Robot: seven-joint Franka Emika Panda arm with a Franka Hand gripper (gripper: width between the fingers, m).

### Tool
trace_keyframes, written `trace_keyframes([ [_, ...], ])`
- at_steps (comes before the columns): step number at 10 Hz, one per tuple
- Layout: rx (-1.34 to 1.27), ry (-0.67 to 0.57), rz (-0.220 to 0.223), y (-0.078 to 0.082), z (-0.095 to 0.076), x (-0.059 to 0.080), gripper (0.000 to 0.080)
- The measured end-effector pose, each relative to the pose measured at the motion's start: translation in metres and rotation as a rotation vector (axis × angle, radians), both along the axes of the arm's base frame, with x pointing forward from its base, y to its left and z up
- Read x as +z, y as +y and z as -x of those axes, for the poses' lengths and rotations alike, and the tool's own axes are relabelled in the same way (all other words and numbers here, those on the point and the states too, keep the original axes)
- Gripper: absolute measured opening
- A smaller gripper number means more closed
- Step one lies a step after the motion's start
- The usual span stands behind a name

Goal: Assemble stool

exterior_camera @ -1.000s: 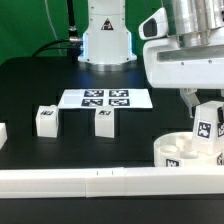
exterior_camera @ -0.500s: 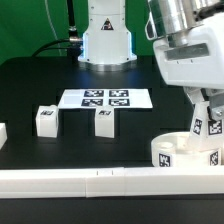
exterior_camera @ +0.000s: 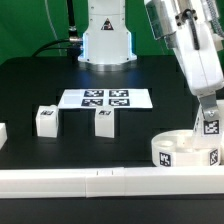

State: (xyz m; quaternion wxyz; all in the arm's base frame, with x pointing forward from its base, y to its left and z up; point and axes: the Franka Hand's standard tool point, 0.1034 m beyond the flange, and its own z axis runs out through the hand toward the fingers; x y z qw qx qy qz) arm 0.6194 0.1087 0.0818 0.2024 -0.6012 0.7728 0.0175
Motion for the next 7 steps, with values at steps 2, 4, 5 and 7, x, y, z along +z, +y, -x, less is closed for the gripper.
trace_keyframes([
  [2,-0.088,0.026,-0.03,0.0008,0.0004,-0.0002,0.0338],
  [4,-0.262,0.052,-0.083,-0.0029,0.0021,-0.0022,0.0338],
  [5,-0.335,0.061,-0.102,-0.0041,0.0043,-0.0037,0.0338],
  [7,-0.541,0.077,-0.153,-0.0054,0.0094,-0.0073,0.0338],
])
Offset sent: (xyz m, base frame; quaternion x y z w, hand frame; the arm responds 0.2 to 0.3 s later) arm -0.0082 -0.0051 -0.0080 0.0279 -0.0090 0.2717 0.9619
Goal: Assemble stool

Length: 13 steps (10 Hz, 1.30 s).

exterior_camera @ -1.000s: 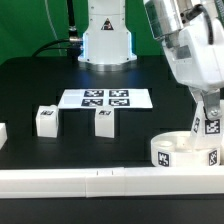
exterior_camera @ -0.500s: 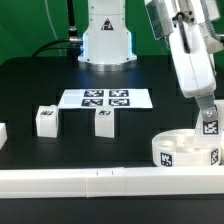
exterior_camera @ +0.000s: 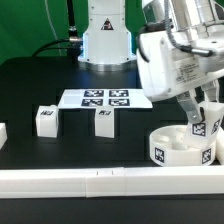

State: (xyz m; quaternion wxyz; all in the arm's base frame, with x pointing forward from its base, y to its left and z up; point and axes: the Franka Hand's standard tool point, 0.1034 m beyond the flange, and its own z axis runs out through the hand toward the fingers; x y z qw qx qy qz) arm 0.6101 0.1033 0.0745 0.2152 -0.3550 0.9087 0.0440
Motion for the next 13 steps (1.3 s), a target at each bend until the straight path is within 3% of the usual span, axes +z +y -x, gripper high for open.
trace_keyframes([
  [5,-0.304,-0.018,-0.04,-0.012,0.009,-0.003,0.0338],
  [6,-0.287,-0.021,-0.031,-0.013,0.009,-0.004,0.0338],
  [7,-0.249,-0.029,-0.012,-0.016,0.01,-0.004,0.0397],
  [8,-0.2,-0.048,0.014,-0.023,0.008,0.002,0.0559],
  [9,-0.156,-0.07,0.037,-0.029,0.008,0.012,0.0559],
  [10,-0.118,-0.093,0.059,-0.037,0.008,0.024,0.0631],
  [12,-0.035,-0.144,0.102,-0.05,0.005,0.048,0.0644],
  [13,-0.029,-0.145,0.108,-0.057,0.006,0.05,0.0649],
])
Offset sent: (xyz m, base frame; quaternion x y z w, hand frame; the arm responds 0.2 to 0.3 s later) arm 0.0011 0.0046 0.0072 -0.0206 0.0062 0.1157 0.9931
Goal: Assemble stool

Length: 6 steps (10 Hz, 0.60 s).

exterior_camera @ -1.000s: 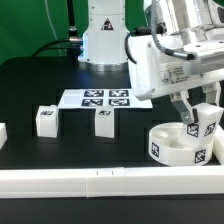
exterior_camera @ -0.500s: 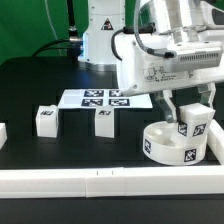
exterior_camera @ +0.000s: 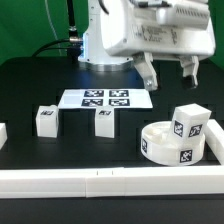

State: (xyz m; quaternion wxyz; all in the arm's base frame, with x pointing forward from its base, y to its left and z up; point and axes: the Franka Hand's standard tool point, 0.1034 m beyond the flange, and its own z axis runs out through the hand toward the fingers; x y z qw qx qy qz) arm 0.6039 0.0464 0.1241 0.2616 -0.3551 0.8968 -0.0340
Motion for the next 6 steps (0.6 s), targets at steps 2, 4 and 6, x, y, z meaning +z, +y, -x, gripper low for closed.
trace_keyframes([
  [2,0.005,0.005,0.01,-0.002,0.002,-0.005,0.0649],
  [4,0.051,0.006,0.035,-0.005,0.002,-0.007,0.0649],
  [6,0.155,0.016,0.099,-0.03,0.006,-0.018,0.0649],
])
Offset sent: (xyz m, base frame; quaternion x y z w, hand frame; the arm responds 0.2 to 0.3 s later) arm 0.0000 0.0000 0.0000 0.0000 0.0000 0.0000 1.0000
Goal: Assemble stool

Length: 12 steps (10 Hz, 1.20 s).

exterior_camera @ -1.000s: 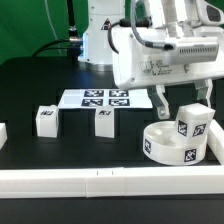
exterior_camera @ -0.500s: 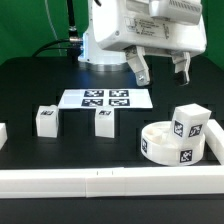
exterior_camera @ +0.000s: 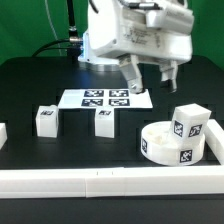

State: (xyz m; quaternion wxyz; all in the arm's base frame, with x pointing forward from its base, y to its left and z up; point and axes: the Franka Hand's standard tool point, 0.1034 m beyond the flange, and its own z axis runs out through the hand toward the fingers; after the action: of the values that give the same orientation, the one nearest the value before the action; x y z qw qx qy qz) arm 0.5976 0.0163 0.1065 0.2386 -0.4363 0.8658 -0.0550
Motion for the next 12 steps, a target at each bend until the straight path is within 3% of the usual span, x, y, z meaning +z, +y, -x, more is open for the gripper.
trace_keyframes([
  [1,0.011,-0.001,0.016,-0.008,0.001,-0.002,0.0649],
  [3,0.015,0.002,0.017,-0.006,0.001,-0.004,0.0649],
  [4,0.073,-0.005,0.048,-0.006,0.001,-0.003,0.0649],
  [5,0.153,-0.008,0.084,-0.007,0.0,-0.004,0.0649],
  [7,0.484,0.005,0.221,-0.014,-0.004,-0.015,0.0649],
  [9,0.752,-0.002,0.32,-0.008,-0.011,-0.014,0.0649],
  [12,0.917,-0.027,0.404,-0.011,-0.011,-0.015,0.0649],
])
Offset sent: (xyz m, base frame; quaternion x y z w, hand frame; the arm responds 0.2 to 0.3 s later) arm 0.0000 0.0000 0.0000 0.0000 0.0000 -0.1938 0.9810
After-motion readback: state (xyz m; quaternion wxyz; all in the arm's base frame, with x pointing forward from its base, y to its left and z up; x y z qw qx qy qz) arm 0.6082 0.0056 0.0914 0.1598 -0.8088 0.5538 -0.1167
